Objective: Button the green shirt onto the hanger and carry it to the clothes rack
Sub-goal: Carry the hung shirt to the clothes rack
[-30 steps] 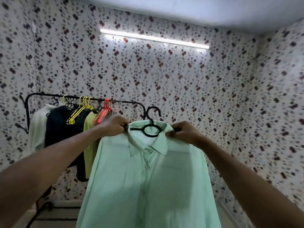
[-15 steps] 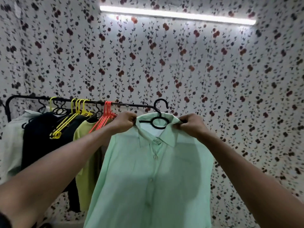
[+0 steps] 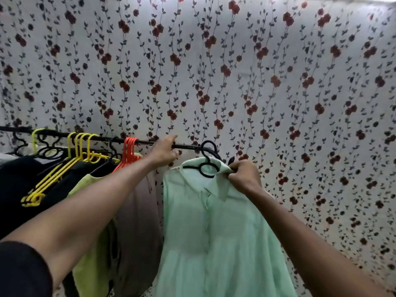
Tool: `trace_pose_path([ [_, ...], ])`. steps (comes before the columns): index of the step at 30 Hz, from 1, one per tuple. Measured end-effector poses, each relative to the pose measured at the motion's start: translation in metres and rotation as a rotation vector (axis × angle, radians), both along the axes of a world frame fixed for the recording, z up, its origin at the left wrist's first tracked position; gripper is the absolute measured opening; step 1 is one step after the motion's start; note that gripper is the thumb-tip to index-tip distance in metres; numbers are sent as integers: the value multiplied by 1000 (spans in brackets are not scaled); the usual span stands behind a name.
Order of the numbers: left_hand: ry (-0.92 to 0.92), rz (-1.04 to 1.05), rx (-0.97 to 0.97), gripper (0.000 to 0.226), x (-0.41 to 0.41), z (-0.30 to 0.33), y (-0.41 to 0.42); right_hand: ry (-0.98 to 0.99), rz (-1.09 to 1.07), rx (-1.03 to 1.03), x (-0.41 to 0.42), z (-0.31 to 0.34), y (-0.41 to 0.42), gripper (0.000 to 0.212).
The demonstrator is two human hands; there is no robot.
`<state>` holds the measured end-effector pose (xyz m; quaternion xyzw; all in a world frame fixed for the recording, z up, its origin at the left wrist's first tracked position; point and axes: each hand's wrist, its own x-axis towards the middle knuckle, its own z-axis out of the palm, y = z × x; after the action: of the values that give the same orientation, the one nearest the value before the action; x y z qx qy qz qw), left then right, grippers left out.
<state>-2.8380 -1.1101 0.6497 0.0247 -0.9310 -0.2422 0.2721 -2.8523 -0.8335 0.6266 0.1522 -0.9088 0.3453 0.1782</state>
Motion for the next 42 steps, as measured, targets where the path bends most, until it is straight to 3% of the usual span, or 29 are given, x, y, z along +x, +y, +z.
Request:
trace_pose_path([
  [8,-213,69,-317,80,-45,-10,-54,-119,-108,-15,-44,-36,-82,18],
  [25,-162,23,-330,90,-58,-17,-64,83,-164,-20,-70,-15,-145,12],
  [38,-139,37,-380,100,-45,-29,-60,-3,-98,24,-51,-37,-128,11],
  [42,-151,-17,-373,96,-17,-29,-59,31,-83,2,-47,-30,-115,33],
])
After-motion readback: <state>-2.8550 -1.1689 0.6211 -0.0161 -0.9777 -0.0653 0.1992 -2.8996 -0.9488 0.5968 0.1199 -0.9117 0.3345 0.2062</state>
